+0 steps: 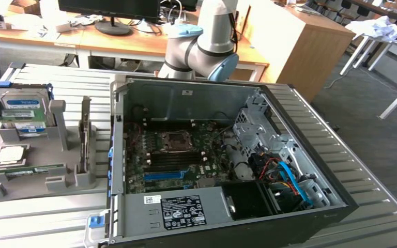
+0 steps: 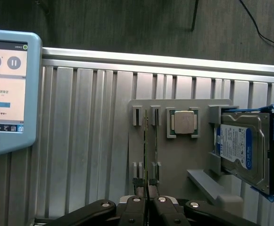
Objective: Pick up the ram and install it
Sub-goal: 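Pick up the ram and move it above insertion slot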
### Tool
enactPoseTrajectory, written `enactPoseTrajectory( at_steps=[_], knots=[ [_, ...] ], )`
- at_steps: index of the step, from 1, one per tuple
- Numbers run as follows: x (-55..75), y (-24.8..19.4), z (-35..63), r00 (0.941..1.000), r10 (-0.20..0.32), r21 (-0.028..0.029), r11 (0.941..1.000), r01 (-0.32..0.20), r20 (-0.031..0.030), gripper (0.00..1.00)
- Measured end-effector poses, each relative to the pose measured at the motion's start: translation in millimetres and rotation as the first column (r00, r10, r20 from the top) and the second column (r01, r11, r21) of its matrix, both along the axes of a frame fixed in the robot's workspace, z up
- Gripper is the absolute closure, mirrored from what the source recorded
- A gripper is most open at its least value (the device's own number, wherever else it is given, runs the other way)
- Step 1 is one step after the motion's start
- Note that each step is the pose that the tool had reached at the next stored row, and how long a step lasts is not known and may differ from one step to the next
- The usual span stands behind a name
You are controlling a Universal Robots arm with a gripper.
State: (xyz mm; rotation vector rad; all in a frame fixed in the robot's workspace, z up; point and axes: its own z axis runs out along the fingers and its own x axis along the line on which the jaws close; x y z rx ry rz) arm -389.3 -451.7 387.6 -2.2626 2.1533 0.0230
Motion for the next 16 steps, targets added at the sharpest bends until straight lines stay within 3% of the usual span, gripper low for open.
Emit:
enactPoseTrajectory(
  at_steps=[16],
  knots=[
    [0.0,0.0,5.6,1.0000,0.000,0.0001,1.0000,0.000,0.0001,0.88]
  ],
)
